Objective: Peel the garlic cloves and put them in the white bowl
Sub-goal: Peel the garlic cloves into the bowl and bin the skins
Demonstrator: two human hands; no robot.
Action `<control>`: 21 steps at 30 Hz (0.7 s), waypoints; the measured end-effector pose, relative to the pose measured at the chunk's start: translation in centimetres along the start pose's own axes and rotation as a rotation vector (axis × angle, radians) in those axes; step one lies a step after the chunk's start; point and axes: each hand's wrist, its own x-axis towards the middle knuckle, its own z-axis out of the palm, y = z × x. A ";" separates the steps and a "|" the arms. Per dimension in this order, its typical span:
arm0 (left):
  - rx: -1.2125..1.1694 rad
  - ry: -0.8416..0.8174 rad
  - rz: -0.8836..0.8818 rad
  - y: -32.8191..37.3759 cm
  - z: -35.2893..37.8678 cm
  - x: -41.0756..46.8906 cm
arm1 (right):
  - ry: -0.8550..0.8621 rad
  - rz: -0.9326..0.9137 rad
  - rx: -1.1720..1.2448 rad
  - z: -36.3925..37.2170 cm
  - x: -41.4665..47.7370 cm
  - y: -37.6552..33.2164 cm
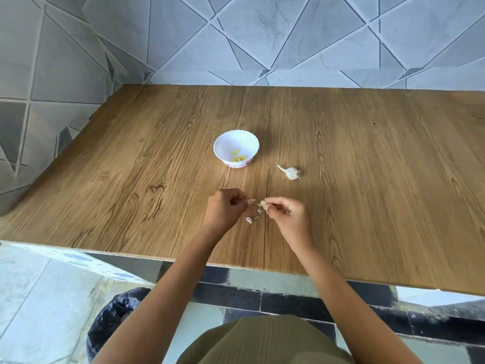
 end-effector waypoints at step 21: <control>-0.408 -0.165 -0.029 1.3 -0.6 -0.5 | -0.164 0.107 0.220 -0.5 0.1 -1.8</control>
